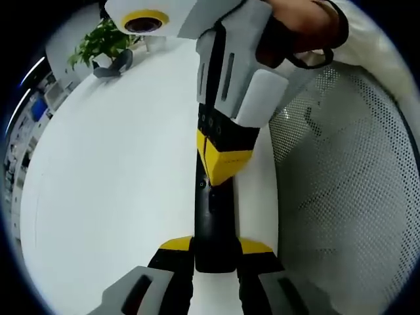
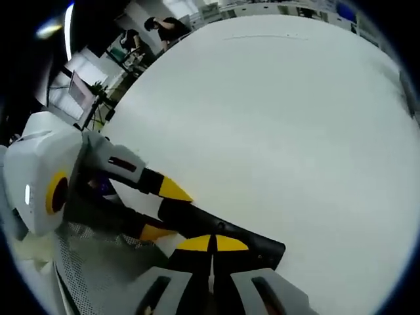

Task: Press the specified remote control buttons in sequence, fully releasing each button before pressing the next.

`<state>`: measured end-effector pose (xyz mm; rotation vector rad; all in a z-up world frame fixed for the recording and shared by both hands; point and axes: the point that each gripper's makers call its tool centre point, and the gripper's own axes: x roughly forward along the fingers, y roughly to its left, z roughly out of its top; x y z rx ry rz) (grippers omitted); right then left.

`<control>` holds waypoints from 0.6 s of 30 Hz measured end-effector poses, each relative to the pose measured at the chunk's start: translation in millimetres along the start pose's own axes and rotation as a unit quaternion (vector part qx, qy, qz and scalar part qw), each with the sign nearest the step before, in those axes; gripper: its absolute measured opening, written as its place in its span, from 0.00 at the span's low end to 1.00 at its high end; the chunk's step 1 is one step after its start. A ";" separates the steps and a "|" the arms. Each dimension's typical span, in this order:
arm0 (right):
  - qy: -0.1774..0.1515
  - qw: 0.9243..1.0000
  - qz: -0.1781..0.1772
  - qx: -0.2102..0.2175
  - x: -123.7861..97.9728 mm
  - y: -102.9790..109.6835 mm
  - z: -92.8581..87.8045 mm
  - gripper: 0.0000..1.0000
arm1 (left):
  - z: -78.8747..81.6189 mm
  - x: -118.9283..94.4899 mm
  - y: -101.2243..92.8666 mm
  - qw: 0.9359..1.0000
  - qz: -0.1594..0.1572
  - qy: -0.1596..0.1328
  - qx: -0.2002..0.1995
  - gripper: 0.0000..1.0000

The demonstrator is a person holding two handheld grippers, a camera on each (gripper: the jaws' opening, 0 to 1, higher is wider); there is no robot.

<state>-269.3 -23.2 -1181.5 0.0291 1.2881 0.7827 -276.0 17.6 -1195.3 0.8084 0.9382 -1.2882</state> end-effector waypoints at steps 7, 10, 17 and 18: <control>0.004 1.000 0.010 -0.011 1.8 9.6 -3.6 0.00 | 0.2 0.1 -0.3 1.000 0.001 -0.001 -0.001 0.23; 0.008 1.000 0.006 -0.030 5.6 10.5 -4.9 0.00 | 0.1 0.0 -0.1 1.000 0.002 -0.003 -0.002 0.23; 0.011 0.999 -0.002 -0.036 5.6 8.3 -6.6 0.00 | 0.3 0.2 -0.4 1.000 0.003 -0.003 0.000 0.23; 0.011 0.999 -0.003 -0.037 6.1 8.0 -6.9 0.00 | 0.4 0.3 -0.3 1.000 0.003 -0.002 0.000 0.23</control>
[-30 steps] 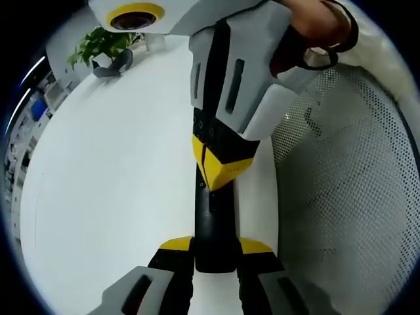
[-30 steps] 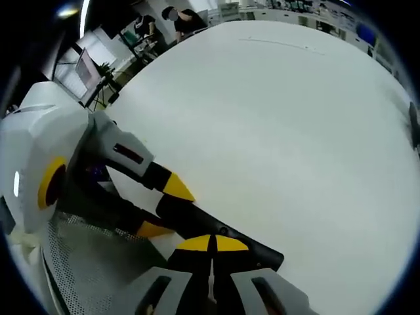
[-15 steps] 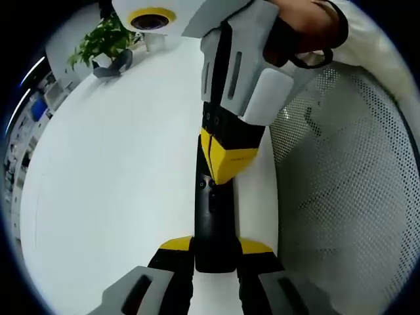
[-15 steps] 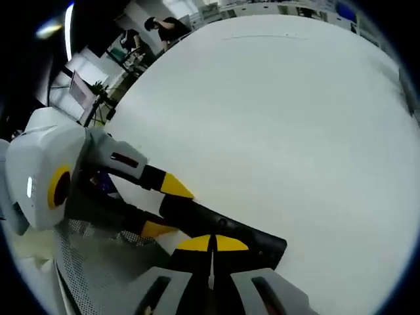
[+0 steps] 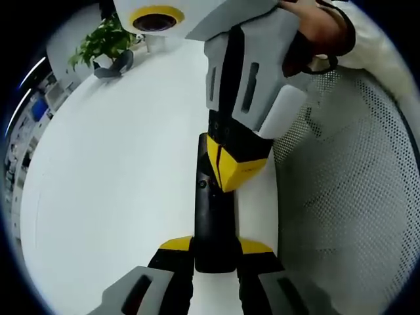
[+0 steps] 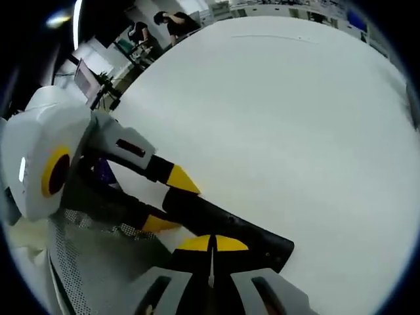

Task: Press the specified remote control buttons in sequence, fully releasing each button before pressing the next.

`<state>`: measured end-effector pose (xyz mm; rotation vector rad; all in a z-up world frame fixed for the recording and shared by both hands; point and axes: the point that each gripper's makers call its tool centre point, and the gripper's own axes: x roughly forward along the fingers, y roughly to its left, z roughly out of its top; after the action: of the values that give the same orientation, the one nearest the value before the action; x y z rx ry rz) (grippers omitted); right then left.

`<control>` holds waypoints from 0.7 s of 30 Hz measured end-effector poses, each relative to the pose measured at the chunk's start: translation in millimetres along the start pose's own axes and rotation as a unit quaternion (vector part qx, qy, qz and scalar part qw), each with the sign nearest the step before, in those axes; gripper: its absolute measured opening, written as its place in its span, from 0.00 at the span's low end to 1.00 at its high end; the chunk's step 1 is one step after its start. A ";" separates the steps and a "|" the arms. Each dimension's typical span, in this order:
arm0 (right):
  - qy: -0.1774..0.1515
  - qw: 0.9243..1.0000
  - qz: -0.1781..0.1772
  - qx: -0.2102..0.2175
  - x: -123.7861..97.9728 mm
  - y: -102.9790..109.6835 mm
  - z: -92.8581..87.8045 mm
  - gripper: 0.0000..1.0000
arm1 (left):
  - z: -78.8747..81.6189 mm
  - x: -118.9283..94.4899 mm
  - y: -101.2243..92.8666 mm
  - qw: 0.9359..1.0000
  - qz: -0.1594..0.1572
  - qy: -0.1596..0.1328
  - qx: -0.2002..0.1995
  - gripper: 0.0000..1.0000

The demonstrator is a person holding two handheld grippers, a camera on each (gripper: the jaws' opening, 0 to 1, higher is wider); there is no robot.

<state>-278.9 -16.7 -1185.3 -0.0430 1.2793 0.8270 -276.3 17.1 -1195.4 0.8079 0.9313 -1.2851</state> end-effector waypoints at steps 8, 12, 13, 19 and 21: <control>-0.003 1.000 -0.003 -0.010 -0.1 -0.3 -0.3 0.00 | 0.1 0.0 0.5 1.000 -0.004 0.000 0.000 0.23; -0.004 1.000 -0.005 -0.018 0.4 0.8 -0.5 0.00 | 0.0 -0.1 0.3 1.000 -0.003 0.000 0.001 0.23; -0.003 1.000 -0.008 -0.026 0.6 1.7 -0.7 0.00 | -0.1 -0.1 0.4 1.000 -0.003 -0.001 0.001 0.23; -0.001 0.999 -0.024 -0.046 0.7 3.2 -1.1 0.00 | -0.2 -0.4 -0.4 1.000 -0.001 -0.002 -0.001 0.23; 0.000 0.998 -0.026 -0.050 0.6 2.6 -1.1 0.00 | -0.2 -0.5 -0.5 1.000 0.000 -0.003 -0.002 0.23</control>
<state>-281.3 -15.0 -1185.1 -0.1556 1.2302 0.8455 -276.8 17.4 -1195.1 0.8015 0.9287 -1.2853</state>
